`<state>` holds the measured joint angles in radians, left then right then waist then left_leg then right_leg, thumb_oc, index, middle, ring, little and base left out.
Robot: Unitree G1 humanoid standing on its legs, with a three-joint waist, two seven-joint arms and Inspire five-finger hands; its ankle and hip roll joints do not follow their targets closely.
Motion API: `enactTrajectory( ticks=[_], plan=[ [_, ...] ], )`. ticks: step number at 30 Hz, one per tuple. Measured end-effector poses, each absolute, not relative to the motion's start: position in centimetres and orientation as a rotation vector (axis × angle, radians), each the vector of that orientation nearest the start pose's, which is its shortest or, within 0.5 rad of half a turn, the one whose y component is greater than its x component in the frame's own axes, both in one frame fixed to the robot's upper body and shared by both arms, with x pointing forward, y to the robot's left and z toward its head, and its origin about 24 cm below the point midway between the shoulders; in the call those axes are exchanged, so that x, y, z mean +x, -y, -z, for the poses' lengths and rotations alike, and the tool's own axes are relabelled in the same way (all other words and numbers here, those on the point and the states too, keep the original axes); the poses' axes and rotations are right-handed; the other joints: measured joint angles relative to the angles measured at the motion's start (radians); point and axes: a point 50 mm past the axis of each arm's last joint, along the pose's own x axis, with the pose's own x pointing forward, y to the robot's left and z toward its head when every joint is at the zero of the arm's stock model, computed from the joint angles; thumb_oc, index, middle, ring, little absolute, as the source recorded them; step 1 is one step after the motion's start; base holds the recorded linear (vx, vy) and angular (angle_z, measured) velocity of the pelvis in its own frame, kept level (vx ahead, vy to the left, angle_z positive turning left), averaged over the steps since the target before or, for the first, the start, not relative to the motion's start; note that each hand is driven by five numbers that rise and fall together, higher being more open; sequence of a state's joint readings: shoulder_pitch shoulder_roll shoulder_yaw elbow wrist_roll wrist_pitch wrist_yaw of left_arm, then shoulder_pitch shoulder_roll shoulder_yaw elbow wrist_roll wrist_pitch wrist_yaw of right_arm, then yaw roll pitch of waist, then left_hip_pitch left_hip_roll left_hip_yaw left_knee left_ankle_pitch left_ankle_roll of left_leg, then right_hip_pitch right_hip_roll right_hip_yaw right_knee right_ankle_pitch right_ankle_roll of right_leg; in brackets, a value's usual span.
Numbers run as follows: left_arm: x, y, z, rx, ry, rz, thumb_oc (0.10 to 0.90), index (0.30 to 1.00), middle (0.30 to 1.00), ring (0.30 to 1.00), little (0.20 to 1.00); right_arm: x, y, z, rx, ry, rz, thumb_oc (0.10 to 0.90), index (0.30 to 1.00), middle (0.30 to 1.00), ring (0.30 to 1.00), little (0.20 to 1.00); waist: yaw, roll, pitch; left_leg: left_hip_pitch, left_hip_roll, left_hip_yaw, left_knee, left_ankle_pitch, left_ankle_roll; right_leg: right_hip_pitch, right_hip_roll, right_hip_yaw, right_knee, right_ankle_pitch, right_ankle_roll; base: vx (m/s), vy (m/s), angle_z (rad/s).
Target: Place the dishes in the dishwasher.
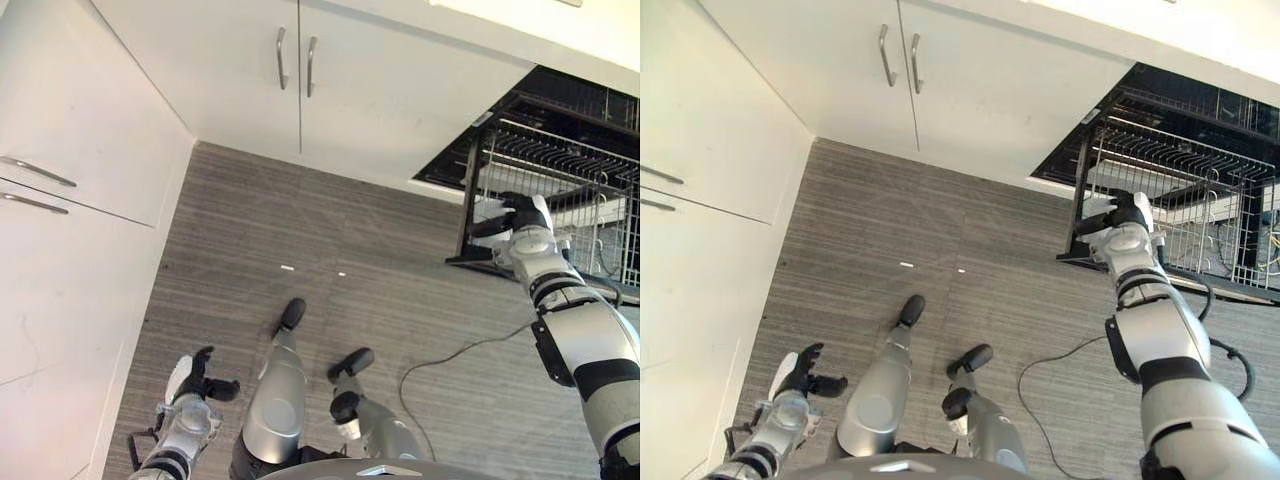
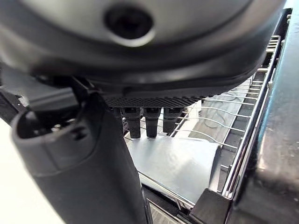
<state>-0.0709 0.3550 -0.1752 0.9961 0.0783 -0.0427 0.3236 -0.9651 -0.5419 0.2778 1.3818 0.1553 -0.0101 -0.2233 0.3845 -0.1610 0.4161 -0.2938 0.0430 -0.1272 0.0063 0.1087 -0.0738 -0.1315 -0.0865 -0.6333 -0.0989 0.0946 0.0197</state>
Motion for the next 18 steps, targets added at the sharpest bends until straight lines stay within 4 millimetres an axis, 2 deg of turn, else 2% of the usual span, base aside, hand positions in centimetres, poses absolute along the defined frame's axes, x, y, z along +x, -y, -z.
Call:
enactTrajectory(
  ticks=[5,6,8,9,10,12,13,15,17,18],
  plan=[
    [17.6,-27.0,10.8,0.636,-0.79,-0.287,0.8,0.9,0.9,0.9,0.9,38.2,28.6,-11.1,-0.523,-0.234,0.433,0.8,0.9,0.9,0.9,0.9,-0.019,-0.009,0.003,0.039,0.002,0.016,-0.003,-0.001,0.0,0.028,-0.001,0.018,0.0,0.0,0.0,0.02,0.074,-0.11],
    [17.5,-27.2,10.9,0.622,-0.803,-0.309,0.8,0.9,0.9,0.9,0.9,38.1,27.8,-11.5,-0.449,-0.141,0.425,0.8,0.9,0.9,0.9,0.9,-0.027,-0.017,0.003,0.062,0.002,0.028,-0.006,-0.003,0.0,0.041,-0.003,0.033,0.0,0.001,0.001,0.04,0.072,-0.27],
    [16.2,-27.9,11.4,0.599,-0.865,-0.366,0.8,0.9,0.9,0.9,0.9,37.7,25.1,-11.8,-0.331,0.01,0.364,0.8,0.9,0.9,0.9,0.9,-0.073,-0.041,-0.006,0.104,0.003,0.058,-0.014,-0.009,0.0,0.066,-0.007,0.06,0.0,0.003,0.004,0.03,0.151,-0.37],
    [15.8,-27.9,11.6,0.587,-0.882,-0.385,0.8,0.9,0.9,0.9,0.9,37.0,24.0,-12.0,-0.263,0.069,0.348,0.8,0.9,0.9,0.9,0.9,-0.085,-0.048,-0.009,0.117,0.003,0.068,-0.015,-0.014,0.006,0.074,-0.008,0.07,0.0,0.003,0.004,-0.01,0.189,-0.32],
    [15.0,-27.8,12.0,0.548,-0.911,-0.419,0.8,0.9,0.9,0.9,0.9,34.3,22.6,-11.2,-0.125,0.161,0.331,0.8,0.9,0.9,0.9,0.9,-0.101,-0.056,-0.019,0.138,0.001,0.089,-0.019,-0.019,0.005,0.088,-0.016,0.078,0.001,0.001,0.009,0.06,0.127,-0.3],
    [12.9,-27.2,13.2,0.511,-0.984,-0.429,0.8,0.9,0.9,0.9,0.9,30.3,20.8,-9.5,0.012,0.228,0.282,0.8,0.9,0.9,0.9,0.9,-0.144,-0.063,-0.053,0.171,-0.008,0.125,-0.013,-0.039,0.021,0.105,-0.027,0.113,0.002,0.003,0.012,0.07,0.19,-0.48],
    [12.3,-26.8,13.6,0.501,-1.011,-0.418,0.8,0.9,0.9,0.9,0.9,29.0,20.5,-8.7,0.074,0.22,0.279,0.8,0.9,0.9,0.9,0.9,-0.159,-0.061,-0.066,0.188,-0.01,0.144,-0.013,-0.047,0.02,0.114,-0.032,0.129,0.002,0.005,0.016,0.13,0.161,-0.55],
    [11.3,-26.4,14.1,0.485,-1.055,-0.403,0.8,0.9,0.9,0.9,0.9,27.6,20.6,-7.3,0.129,0.188,0.278,0.8,0.9,0.9,0.9,0.9,-0.19,-0.051,-0.1,0.191,-0.016,0.161,-0.009,-0.067,0.023,0.123,-0.041,0.143,0.002,0.007,0.025,0.1,0.139,-0.24],
    [11.0,-25.9,14.4,0.468,-1.061,-0.389,0.8,0.9,0.9,0.9,0.9,26.1,21.6,-7.0,0.22,0.197,0.285,0.8,0.9,0.9,0.9,0.9,-0.208,-0.02,-0.131,0.188,-0.022,0.177,0.003,-0.078,0.038,0.125,-0.053,0.141,0.002,0.004,0.038,0.09,0.16,-0.04],
    [10.4,-25.6,14.7,0.453,-1.086,-0.389,0.8,0.9,0.9,0.9,0.9,25.8,21.6,-7.7,0.259,0.233,0.268,0.8,0.9,0.9,0.9,0.9,-0.222,0.006,-0.152,0.192,-0.025,0.196,0.005,-0.082,0.044,0.127,-0.06,0.142,0.003,0.006,0.043,0.06,0.117,-0.06]
  ],
)
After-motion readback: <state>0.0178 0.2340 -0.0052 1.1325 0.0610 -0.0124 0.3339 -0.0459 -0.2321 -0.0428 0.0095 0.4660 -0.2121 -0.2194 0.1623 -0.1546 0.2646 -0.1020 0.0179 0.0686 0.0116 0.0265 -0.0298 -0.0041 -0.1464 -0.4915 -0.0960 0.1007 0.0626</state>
